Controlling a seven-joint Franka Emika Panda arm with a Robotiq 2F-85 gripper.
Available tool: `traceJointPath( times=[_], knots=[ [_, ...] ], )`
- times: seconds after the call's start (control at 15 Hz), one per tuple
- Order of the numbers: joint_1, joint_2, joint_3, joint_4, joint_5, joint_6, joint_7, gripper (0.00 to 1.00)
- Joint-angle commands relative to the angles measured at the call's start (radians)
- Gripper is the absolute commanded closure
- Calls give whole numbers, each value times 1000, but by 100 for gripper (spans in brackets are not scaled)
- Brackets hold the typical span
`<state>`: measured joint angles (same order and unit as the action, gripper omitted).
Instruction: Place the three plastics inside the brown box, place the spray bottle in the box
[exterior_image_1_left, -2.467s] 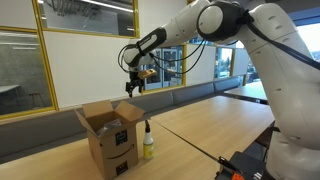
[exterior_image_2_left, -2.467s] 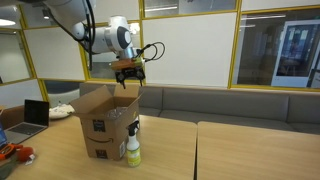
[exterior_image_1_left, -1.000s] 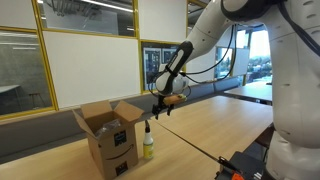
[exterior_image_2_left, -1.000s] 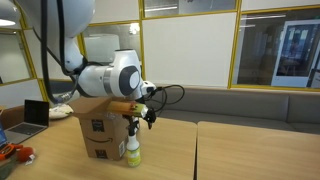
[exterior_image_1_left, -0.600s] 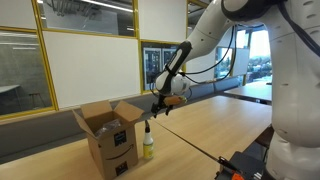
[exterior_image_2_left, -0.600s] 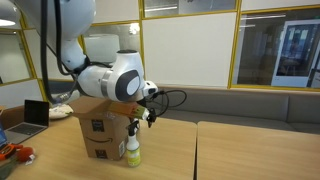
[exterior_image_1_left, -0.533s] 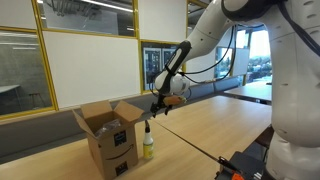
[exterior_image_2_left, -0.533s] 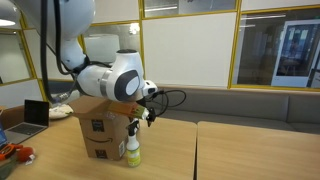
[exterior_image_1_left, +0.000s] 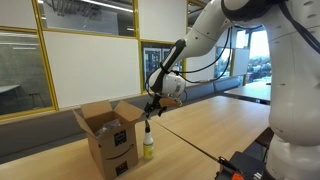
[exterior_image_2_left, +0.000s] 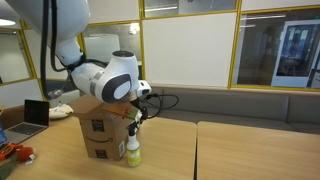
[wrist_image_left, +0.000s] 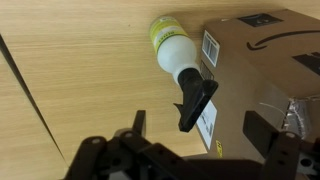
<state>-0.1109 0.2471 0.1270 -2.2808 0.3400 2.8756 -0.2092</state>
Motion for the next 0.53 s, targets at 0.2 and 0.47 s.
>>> traceJointPath(
  times=[0.2, 0.47],
  knots=[
    [-46, 81, 53, 56, 89, 41, -92, 0],
    [-52, 149, 51, 99, 81, 42, -87, 0]
  ],
)
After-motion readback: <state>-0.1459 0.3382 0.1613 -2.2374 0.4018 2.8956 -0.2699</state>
